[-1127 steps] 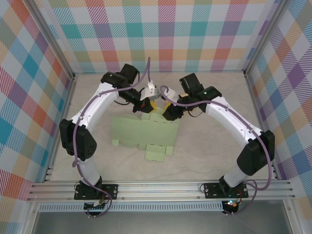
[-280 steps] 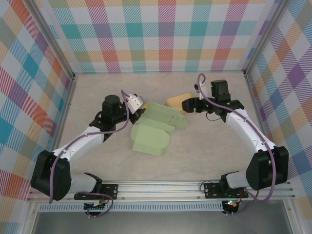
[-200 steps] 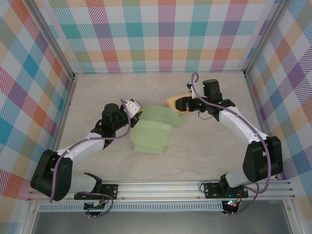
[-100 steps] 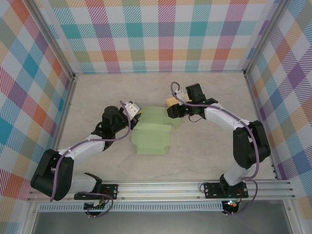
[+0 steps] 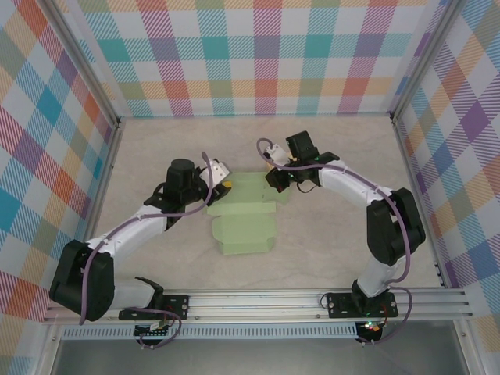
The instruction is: Fold the paper box
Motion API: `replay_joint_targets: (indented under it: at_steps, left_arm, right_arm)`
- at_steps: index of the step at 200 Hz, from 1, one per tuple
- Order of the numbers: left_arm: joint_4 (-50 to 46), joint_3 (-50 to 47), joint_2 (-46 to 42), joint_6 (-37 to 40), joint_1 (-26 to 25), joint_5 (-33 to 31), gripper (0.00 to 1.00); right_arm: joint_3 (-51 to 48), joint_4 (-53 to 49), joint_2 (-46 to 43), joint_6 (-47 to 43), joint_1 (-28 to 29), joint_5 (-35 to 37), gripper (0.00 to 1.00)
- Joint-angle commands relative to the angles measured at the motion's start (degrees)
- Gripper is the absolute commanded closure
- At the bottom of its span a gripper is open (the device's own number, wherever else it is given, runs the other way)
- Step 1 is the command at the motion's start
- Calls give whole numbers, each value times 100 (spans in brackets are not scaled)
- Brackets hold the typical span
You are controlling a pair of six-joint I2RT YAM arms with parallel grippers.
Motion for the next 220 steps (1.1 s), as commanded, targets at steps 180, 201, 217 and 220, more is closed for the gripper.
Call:
replay_joint_targets:
  at_steps: [180,201,217,220]
  left_arm:
    - [-2936,2391,1613,1666,22,250,73]
    - [-2903,2296,1599,1675,-25,191,84]
    - [-2842,2136,1557,1699,-99,114,81]
    - [-2809,2093,1547,1693,-115,95,80]
  right_arm:
    - [383,-405,52,-859,68,-197,92]
    - [376,-342,61,-764,63,-132,88]
    - [341,-221,54,-646,63,-24,88]
    - [337,-212,55,-634,65,-6,88]
